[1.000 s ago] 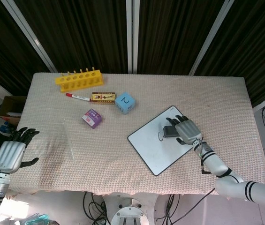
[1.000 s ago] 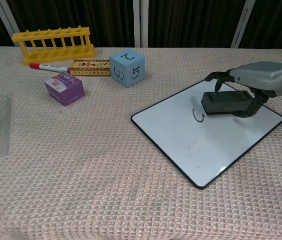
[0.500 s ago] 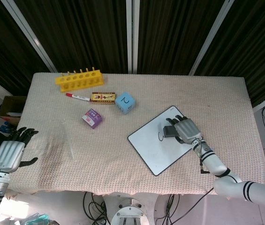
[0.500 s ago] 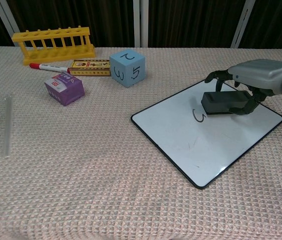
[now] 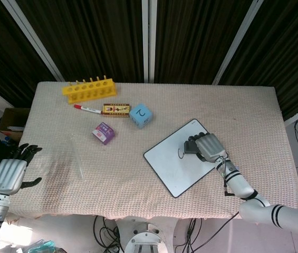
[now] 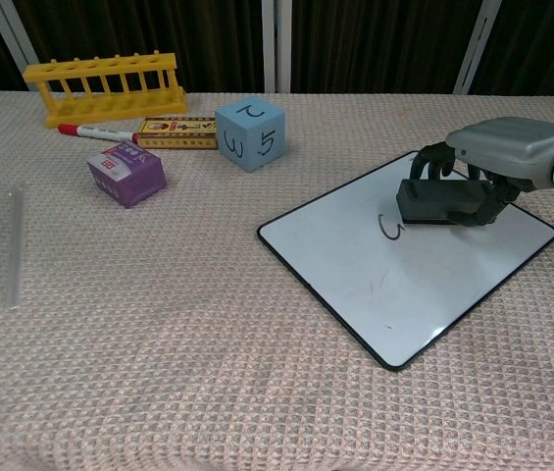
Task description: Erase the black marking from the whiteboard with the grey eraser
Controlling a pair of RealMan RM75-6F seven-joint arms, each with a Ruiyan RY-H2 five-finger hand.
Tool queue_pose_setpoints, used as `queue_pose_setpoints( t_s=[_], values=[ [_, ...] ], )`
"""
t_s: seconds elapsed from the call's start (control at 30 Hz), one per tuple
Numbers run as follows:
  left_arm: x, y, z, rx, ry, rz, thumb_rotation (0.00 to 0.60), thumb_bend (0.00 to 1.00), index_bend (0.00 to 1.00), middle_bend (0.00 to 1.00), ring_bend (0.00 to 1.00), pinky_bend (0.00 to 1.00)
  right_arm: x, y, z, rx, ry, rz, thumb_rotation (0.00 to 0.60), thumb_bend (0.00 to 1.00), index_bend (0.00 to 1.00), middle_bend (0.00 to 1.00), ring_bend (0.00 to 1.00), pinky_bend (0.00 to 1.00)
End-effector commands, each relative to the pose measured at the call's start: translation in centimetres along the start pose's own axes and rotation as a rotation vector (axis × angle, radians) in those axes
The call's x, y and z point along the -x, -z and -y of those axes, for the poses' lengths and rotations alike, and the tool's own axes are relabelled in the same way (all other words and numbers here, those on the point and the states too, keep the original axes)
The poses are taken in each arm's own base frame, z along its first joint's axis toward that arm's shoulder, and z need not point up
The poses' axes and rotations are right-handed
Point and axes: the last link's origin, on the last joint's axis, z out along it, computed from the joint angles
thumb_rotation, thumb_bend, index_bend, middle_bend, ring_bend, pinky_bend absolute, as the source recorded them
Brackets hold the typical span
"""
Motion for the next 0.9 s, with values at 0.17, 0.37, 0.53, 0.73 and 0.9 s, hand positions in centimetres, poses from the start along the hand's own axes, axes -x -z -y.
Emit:
queue_pose_setpoints(
  t_s=[0.17,0.37,0.53,0.73,0.9],
  values=[
    [0.1,0.0,0.1,-0.002,0.0,0.002,0.6,0.1,0.2,0.17,0.12,0.19,0.0,0.0,0.1,-0.004,-0.002,-0.027,0.6,0.35,0.44,0.46,0.4,0.5],
    [0.1,0.0,0.1,-0.003,0.004,0.003,0.6,0.1,0.2,0.17,0.12,0.19,-0.2,0.2,0.1,-0.017,-0.022,-0.065,0.6,0.41,0.57,0.55,0.49,0.61],
    [0.0,0.1,0.3,-0.006,0.002,-0.001,0.6,0.1,0.2,0.17,0.12,0.19,-1.9,0.9,0.8,-0.065,-0.044,-0.139,0.6,0.44,0.63,0.59,0.54,0.67],
    [0.1,0.1,0.3,-0.007,0.006,0.0,0.6,0.1,0.2,0.17,0.12,0.19,-3.9,2.7,2.2,-0.153,-0.049,-0.207,0.6,0.45,0.74,0.67,0.61,0.75],
    [0.3,0.1,0.3,-0.005,0.007,0.005,0.6,0.1,0.2,0.17,0.12,0.19,-2.5,4.1,3.0,-0.21,0.017,-0.147,0.6,0.45,0.84,0.73,0.67,0.81]
  ],
)
